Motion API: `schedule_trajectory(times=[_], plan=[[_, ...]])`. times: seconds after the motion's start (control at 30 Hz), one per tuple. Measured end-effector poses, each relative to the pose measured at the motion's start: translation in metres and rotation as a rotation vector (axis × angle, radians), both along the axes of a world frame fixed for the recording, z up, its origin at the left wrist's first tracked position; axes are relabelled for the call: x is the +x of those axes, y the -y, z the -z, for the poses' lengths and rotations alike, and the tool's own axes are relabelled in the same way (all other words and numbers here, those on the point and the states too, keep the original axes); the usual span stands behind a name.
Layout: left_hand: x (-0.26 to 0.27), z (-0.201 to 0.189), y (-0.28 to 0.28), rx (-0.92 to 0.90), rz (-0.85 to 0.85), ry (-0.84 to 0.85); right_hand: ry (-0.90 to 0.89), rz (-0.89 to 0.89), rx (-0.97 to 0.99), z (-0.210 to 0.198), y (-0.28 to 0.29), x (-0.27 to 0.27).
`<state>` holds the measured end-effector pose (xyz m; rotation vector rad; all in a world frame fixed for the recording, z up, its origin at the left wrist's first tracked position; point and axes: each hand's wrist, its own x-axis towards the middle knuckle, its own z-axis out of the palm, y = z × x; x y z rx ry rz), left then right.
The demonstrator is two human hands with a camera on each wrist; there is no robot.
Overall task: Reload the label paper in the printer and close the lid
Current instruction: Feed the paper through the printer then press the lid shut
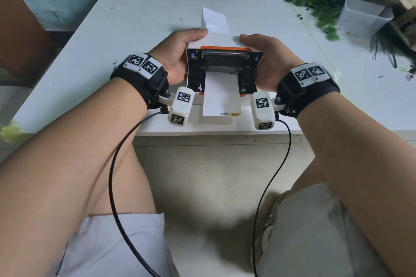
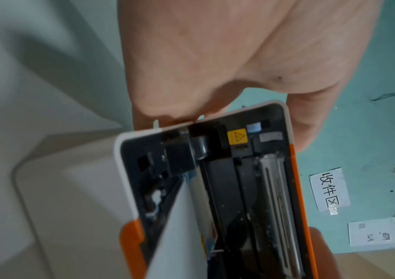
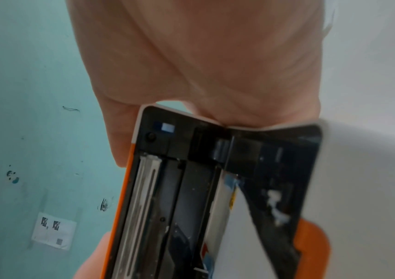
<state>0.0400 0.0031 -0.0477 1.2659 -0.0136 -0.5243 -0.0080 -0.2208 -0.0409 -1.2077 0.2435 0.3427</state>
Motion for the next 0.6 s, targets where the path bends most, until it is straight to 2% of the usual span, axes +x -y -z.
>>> schedule_trajectory(times=[0.27, 0.43, 0.6], plan=[[0.002, 0.014, -0.012, 0.024, 0.092, 0.073, 0.054, 0.022, 0.040, 0.012, 0.006, 0.001], [0.001, 0.028, -0.014, -0.066, 0.026, 0.119, 0.107, 0.036, 0.029, 0.019, 0.005, -0.001], [-0.010, 0.029, -0.017, -0.090, 0.068, 0.154, 0.139, 0.041, -0.026, 0.019, 0.003, -0.011]])
